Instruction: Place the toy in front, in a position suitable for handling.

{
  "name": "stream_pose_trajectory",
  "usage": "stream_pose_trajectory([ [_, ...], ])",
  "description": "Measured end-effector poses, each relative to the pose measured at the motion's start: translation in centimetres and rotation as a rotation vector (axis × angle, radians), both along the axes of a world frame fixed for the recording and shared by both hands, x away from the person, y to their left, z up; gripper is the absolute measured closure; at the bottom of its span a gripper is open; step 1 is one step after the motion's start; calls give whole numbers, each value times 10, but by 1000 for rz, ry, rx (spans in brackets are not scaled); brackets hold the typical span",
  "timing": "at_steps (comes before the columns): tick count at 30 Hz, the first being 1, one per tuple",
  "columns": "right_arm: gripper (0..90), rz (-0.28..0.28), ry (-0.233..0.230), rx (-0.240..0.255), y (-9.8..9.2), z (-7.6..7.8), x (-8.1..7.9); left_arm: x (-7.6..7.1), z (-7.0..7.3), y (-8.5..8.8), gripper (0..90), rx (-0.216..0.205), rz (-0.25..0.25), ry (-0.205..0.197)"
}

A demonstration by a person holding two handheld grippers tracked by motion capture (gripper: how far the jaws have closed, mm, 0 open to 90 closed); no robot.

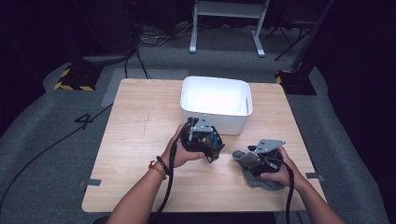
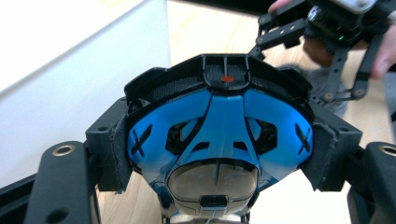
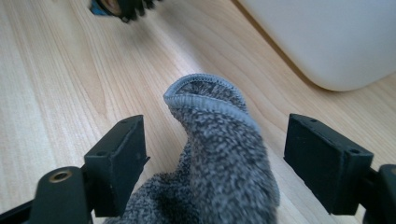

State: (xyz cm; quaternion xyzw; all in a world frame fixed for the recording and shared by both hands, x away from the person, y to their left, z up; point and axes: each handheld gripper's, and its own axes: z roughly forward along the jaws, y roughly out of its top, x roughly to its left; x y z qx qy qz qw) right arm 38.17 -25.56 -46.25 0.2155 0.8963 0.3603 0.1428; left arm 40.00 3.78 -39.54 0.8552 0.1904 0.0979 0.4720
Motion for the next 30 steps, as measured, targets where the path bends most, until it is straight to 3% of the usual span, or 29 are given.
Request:
stream_pose_trajectory([
  [8, 192, -7, 43, -8, -11, 7, -5, -9, 11, 8, 249, -38, 9, -40],
  [13, 193, -38, 96, -44, -17, -2, -4, -11, 13, 13, 249, -33, 6, -43],
  [17, 333, -46, 141, -108, -17, -17, 3, -12, 15, 16, 249, -48, -6, -51],
  [19, 461, -30, 188, -65, -21, -21, 8, -13, 16, 17, 249, -51, -8, -63],
  [23, 685, 1, 204, -46, -25, -19, 8, -15, 19, 20, 249, -56, -22, -59],
  [28, 759, 25, 171, -28, -24, -16, 6, -16, 16, 24, 249, -65, -38, -53],
  [30, 760, 13, 145, 23, -27, -8, 5, -16, 12, 24, 249, -79, -62, -44],
])
